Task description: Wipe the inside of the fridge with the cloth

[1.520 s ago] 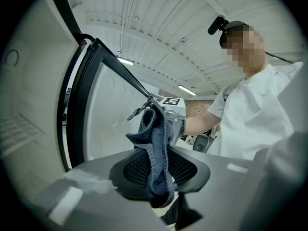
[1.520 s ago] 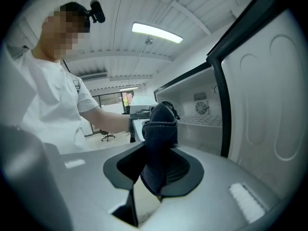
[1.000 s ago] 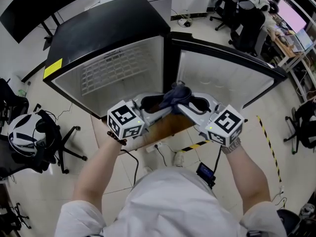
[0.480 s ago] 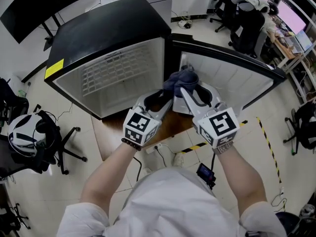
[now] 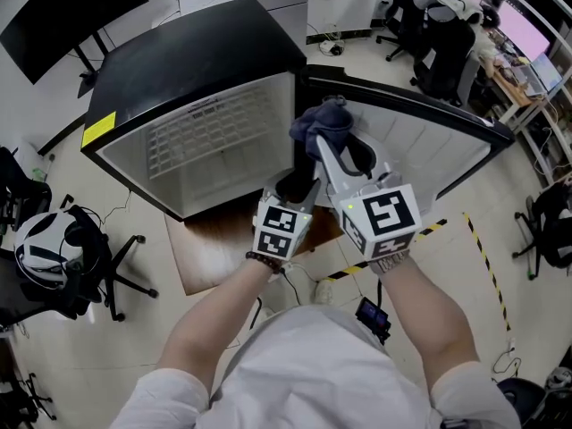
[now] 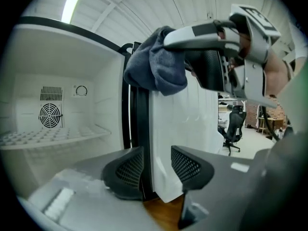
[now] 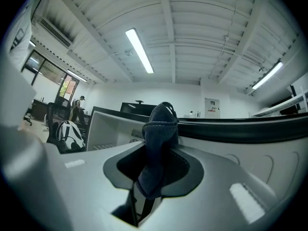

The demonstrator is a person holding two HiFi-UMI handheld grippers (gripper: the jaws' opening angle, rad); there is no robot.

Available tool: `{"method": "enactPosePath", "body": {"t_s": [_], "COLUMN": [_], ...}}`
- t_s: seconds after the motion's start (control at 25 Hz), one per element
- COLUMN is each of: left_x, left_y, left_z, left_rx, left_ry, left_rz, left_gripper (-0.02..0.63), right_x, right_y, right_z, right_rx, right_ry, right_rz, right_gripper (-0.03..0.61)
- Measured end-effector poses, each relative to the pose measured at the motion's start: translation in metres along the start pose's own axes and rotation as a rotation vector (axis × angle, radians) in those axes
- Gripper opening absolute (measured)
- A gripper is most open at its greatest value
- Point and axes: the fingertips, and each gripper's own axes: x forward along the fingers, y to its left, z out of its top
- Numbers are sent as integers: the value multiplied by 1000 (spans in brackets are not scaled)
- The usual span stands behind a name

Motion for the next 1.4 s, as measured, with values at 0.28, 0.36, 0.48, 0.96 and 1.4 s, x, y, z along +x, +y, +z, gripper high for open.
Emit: {"method": "enactPosePath", "body": {"t_s": [0.28, 0.36, 0.48, 0.96, 1.4], "left_x": [24, 30, 37, 48, 48], "left_y": [1, 2, 3, -8, -5], "left_z": [-24, -30, -39, -43, -44], "left_rx": [-22, -28, -29, -21, -34], "left_ry": [77, 96, 125, 157, 154], "left_rz": [31, 32, 34, 9, -4], "left_gripper": [176, 176, 173, 81, 81], "right_x": [11, 15, 23, 20, -4], "right_y": [-5, -6, -6, -17, -48], "right_z": [6, 6, 7, 8, -4], "right_rx": [-17, -27, -36, -46, -41], "right_ry": [20, 35, 57, 83, 91], "right_rz": [-62, -71, -71, -101, -170], "right_gripper": [94, 94, 94, 94, 94]}}
